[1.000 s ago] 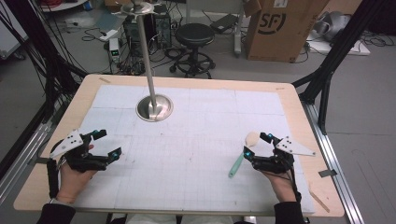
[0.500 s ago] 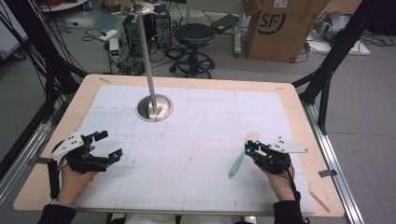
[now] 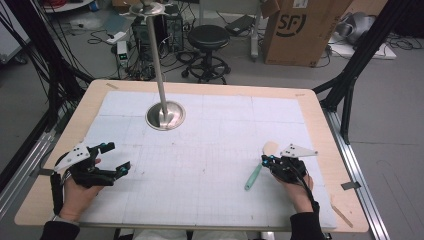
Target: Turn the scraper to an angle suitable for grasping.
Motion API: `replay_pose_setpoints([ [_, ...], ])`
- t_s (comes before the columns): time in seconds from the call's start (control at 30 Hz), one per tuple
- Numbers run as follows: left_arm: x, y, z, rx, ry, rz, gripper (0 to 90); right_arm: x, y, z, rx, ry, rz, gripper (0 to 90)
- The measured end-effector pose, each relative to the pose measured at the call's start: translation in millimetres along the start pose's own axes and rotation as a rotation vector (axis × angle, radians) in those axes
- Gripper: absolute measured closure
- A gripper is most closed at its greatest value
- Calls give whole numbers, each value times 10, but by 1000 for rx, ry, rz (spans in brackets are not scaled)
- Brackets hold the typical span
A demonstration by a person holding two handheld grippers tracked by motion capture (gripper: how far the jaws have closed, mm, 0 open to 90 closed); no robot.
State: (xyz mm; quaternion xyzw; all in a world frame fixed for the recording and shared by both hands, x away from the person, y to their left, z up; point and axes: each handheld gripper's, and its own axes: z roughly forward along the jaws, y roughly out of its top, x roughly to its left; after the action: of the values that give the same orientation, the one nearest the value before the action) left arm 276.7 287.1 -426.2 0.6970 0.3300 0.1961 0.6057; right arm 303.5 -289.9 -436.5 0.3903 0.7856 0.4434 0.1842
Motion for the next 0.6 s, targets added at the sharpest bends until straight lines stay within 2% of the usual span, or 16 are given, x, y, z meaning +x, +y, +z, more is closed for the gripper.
replay_pose_setpoints([
  [0.23,-3,-10,2,7,1,-6,18,-104,67,185,58,-22,26,897],
  [0.3,-5,-11,3,5,2,-2,18,-117,98,217,67,-22,22,898],
  [0.33,-4,-15,5,13,4,1,18,-123,166,301,98,-42,10,899],
  [0.47,-11,-29,8,32,7,5,18,-136,204,408,162,-63,-21,899],
  [0.6,-13,-35,-4,37,11,11,18,-169,183,425,180,-57,-3,900],
])
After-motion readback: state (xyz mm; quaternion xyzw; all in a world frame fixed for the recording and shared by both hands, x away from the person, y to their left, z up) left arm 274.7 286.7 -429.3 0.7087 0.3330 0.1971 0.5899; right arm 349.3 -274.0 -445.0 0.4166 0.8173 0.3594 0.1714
